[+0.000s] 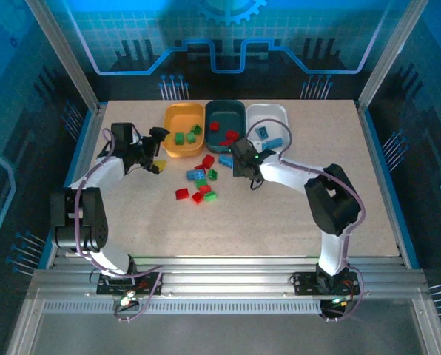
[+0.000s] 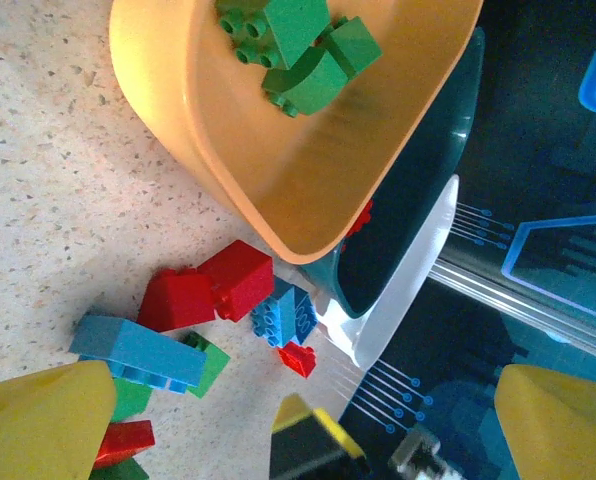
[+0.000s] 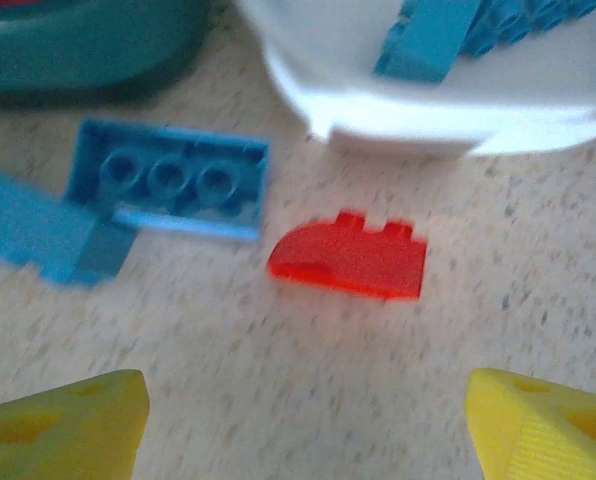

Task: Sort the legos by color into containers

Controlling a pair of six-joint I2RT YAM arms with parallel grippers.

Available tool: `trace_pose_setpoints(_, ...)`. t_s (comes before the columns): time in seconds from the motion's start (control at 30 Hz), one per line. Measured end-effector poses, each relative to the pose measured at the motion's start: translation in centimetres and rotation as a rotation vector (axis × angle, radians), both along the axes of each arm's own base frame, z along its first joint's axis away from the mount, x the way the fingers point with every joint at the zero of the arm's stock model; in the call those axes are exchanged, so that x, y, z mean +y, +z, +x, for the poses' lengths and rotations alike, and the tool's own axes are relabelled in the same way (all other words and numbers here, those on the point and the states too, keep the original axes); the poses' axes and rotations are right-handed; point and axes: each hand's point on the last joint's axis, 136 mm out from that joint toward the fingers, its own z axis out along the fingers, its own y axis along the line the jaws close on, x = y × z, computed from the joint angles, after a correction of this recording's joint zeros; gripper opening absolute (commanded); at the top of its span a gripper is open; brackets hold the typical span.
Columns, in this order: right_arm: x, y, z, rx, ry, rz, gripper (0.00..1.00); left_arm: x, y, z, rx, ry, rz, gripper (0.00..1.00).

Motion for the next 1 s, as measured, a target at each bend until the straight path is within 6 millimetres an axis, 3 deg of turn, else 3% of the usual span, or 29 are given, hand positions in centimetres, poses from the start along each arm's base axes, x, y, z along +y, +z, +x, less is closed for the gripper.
trace_pose_setpoints(0.27, -2.4, -2.2, 2.3, 0.051, -0.048, -0.015, 0.81, -0.1, 0.3, 0.2, -0.017, -0.004, -0.005, 0.98)
trace_pose_setpoints(0.5, -2.0, -2.2, 3.9, 0.052, -0.022, 0.010, 0.77, -0.1, 0.3, 0.2, -0.017, -0.004, -0.005, 0.98)
trace_pose_setpoints(0.77, -1.6, -2.5, 4.4, 0.057, -0.002, 0.031, 0.65, -0.1, 0.2, 0.2, -0.015, -0.004, -0.005, 0.97)
trace_pose_setpoints(1.0, -1.6, -2.8, 4.3, 0.069, 0.004, 0.037, 0.61, -0.1, 0.2, 0.2, -0.015, -0.004, -0.005, 0.96)
